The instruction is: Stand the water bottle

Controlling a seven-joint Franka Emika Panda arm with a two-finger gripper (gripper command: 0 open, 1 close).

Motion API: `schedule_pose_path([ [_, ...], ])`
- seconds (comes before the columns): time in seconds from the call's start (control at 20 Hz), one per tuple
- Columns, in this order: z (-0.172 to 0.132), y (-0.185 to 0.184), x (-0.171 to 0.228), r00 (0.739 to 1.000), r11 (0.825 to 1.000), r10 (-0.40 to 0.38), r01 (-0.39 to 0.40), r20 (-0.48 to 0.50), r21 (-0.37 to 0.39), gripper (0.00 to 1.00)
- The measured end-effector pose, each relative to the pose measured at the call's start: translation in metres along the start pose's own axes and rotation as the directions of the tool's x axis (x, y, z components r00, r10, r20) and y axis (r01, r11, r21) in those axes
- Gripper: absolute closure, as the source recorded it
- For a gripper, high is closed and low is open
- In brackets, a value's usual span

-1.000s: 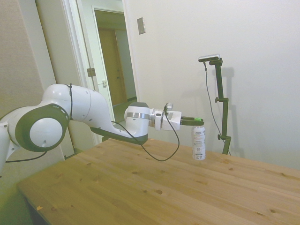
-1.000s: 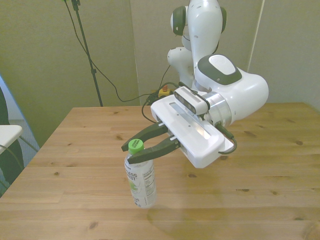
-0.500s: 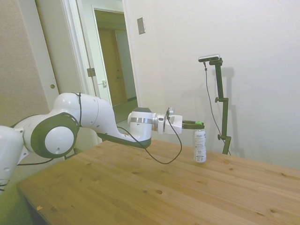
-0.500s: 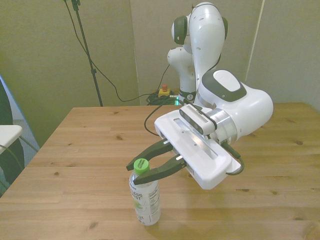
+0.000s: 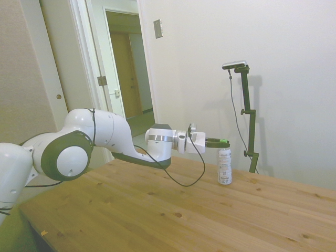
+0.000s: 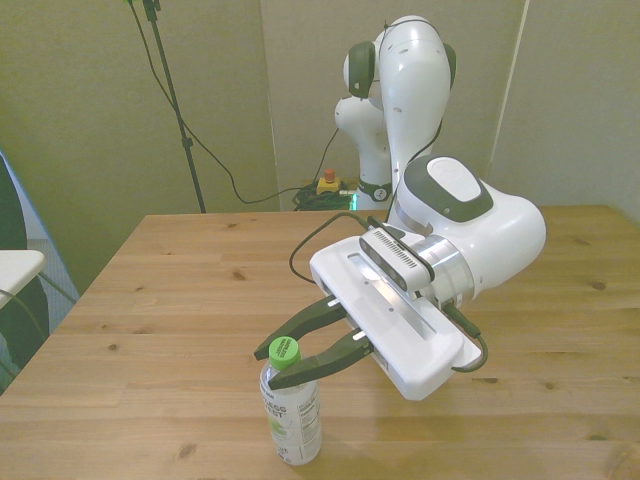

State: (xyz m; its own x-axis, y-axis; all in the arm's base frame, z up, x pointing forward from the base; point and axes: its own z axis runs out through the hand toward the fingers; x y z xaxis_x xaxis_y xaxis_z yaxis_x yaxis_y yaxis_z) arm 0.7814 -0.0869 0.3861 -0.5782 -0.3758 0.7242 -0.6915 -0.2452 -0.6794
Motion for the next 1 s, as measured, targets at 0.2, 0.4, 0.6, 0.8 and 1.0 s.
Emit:
schedule_pose_path([
  [0.2, 0.0, 0.0, 0.0, 1.0, 1.0, 0.001, -0.001, 0.001, 0.001, 0.0],
  [0.4, -0.002, -0.002, 0.0, 1.0, 1.0, 0.004, -0.004, 0.004, 0.002, 0.0],
  [0.6, -0.004, -0.008, 0.004, 1.0, 1.0, 0.016, -0.016, 0.004, 0.006, 0.0],
  [0.8, -0.006, -0.015, 0.013, 0.999, 0.999, 0.033, -0.033, 0.004, 0.008, 0.0],
  [1.0, -0.008, -0.023, 0.031, 0.998, 0.998, 0.069, -0.068, 0.016, -0.014, 0.0],
])
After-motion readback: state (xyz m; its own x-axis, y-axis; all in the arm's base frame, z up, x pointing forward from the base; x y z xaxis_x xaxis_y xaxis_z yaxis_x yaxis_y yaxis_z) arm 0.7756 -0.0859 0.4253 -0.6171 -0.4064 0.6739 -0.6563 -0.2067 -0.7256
